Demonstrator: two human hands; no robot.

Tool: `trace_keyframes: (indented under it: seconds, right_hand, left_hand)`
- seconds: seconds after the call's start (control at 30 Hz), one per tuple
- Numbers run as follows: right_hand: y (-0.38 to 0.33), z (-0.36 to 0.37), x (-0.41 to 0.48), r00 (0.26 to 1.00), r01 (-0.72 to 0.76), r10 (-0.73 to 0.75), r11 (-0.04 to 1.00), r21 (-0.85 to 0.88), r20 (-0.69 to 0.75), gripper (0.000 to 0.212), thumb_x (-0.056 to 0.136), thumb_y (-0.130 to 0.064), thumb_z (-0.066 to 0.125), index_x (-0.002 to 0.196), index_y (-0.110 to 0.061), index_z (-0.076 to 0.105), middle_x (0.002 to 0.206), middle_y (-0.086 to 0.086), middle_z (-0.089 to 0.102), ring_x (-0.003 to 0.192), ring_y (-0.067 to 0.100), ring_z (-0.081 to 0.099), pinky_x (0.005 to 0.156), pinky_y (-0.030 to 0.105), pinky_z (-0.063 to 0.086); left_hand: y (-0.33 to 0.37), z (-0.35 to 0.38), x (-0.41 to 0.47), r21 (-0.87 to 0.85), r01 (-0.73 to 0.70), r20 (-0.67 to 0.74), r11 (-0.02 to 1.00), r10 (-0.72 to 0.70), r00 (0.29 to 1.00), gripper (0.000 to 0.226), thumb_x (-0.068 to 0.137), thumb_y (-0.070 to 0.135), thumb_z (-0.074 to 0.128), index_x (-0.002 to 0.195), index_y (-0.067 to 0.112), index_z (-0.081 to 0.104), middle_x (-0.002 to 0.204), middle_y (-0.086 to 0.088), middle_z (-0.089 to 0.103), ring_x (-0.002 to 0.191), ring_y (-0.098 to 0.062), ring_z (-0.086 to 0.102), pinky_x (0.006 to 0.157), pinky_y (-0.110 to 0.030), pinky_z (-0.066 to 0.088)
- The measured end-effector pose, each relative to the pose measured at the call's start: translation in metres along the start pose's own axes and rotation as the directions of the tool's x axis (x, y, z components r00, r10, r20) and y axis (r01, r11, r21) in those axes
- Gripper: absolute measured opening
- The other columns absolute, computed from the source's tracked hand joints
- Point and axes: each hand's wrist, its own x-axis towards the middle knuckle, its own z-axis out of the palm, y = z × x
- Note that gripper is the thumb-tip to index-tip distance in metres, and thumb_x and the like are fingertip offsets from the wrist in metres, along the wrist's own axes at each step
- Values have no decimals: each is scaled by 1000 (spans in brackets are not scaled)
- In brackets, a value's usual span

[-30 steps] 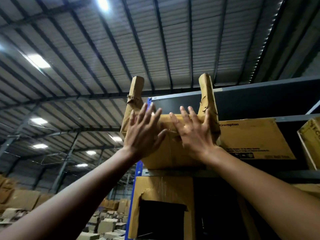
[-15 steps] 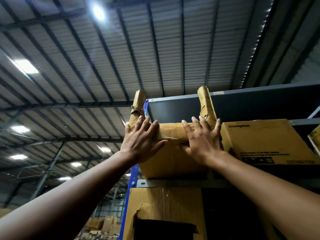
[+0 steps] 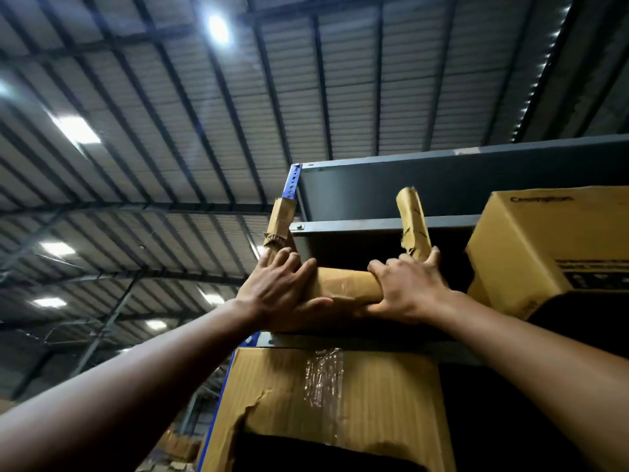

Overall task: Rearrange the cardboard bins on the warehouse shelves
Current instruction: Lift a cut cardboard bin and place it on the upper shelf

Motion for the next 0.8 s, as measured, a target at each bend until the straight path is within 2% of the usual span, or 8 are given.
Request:
trace_keyframes:
  seconds: [0.1, 0.17, 0.27, 0.33, 0.4, 0.57, 0.73, 0.8]
  right_hand:
    - [-7, 23, 13, 998, -2, -3, 997, 73, 66, 82, 71, -91, 31, 126, -31, 48, 121, 0, 60, 119, 24, 50, 106, 69, 18]
    - [-12, 36, 20, 991, -54, 32, 984, 172, 127, 81, 75, -89, 23, 126, -33, 51, 123, 1, 60, 119, 25, 51, 108, 67, 18]
    - [-16, 54, 26, 984, -96, 66, 979, 177, 168, 71, 82, -83, 28, 123, -31, 53, 125, 3, 60, 121, 27, 50, 110, 66, 15]
    - [-17, 63, 30, 979, -105, 76, 984, 145, 187, 69, 83, -81, 31, 126, -30, 51, 128, 4, 58, 124, 29, 49, 110, 66, 13]
    - [-19, 70, 35, 970, -129, 96, 982, 140, 222, 72, 83, -80, 33, 131, -29, 48, 133, 7, 56, 127, 31, 47, 111, 67, 12]
    - [-19, 78, 47, 944, -202, 157, 971, 130, 290, 84, 81, -81, 37, 145, -27, 32, 146, 11, 45, 136, 35, 37, 110, 67, 11]
    - [-16, 83, 56, 937, -206, 157, 970, 132, 313, 90, 75, -83, 42, 145, -27, 32, 146, 9, 45, 133, 33, 42, 109, 61, 29]
    - [-17, 84, 56, 935, -210, 164, 970, 119, 316, 88, 77, -83, 42, 144, -27, 32, 145, 9, 46, 132, 33, 43, 108, 60, 30]
  left_hand:
    - [-5, 29, -1, -11, -38, -7, 999, 38, 999, 92, 77, 87, 7, 128, 21, 45, 115, -7, 51, 110, -28, 46, 100, -45, 37]
    - [-6, 49, -1, -18, -66, 25, 998, 66, 998, 89, 77, 87, 9, 123, 21, 46, 112, -6, 49, 108, -27, 46, 100, -45, 35]
    - [-3, 74, 1, -82, -68, 73, 994, 74, 995, 95, 73, 90, 2, 117, 19, 45, 117, -5, 49, 125, -27, 39, 109, -50, 26]
    - [-2, 86, 5, -181, -39, 94, 983, 57, 994, 99, 69, 92, -2, 118, 18, 43, 129, -5, 47, 141, -25, 25, 113, -57, 16]
    - [-3, 94, 7, -286, 7, 140, 958, 35, 989, 92, 71, 89, 3, 119, 19, 41, 136, -2, 42, 145, -24, 15, 113, -61, 9]
    - [-9, 108, 16, -293, -1, 179, 956, 56, 982, 55, 89, 74, 18, 108, 26, 38, 118, 3, 46, 128, -19, 32, 111, -60, 11]
    - [-11, 110, 19, -267, -38, 205, 963, 96, 974, 59, 90, 72, 20, 115, 22, 40, 119, 2, 46, 125, -20, 33, 112, -59, 11]
    - [-14, 110, 17, -288, -48, 206, 956, 110, 972, 62, 90, 73, 19, 119, 22, 40, 121, 2, 46, 126, -20, 33, 112, -59, 10]
